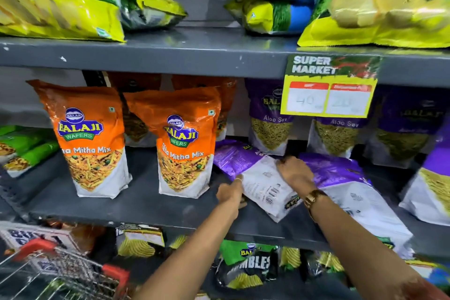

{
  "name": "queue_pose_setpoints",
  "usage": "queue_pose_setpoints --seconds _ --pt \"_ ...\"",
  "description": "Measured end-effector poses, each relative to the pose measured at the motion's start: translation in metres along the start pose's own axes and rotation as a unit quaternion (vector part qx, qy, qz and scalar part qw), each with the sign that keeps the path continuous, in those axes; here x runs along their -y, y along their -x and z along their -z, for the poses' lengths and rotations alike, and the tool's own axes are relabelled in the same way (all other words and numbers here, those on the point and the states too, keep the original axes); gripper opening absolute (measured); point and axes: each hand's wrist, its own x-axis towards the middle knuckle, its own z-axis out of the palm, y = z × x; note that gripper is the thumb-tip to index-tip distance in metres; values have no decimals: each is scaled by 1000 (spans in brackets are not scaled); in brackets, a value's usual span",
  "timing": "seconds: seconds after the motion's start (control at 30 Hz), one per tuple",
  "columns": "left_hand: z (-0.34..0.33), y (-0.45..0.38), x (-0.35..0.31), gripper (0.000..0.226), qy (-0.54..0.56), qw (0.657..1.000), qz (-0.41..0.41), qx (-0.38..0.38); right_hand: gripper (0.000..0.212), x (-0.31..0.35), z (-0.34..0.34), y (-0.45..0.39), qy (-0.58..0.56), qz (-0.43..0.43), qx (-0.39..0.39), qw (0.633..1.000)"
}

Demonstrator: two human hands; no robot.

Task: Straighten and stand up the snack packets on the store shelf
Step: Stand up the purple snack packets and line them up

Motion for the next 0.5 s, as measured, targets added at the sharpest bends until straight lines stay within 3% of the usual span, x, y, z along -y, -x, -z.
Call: queue_pose_setpoints --seconds 0.1,0.27,0.4,0.5 --pt "-14 4 2 48 29 999 19 28 48 -2 0 -2 5 -15 25 1000" --pt "-24 8 2 30 43 999 -23 -9 49 -9 1 -2 -58 -26 36 997" --pt "-25 17 -5 12 22 995 -91 17 47 -18 5 2 -162 -79 -13 984" --pt "-29 24 -17 24 9 983 -184 24 34 -23 7 8 -299 -83 -83 947"
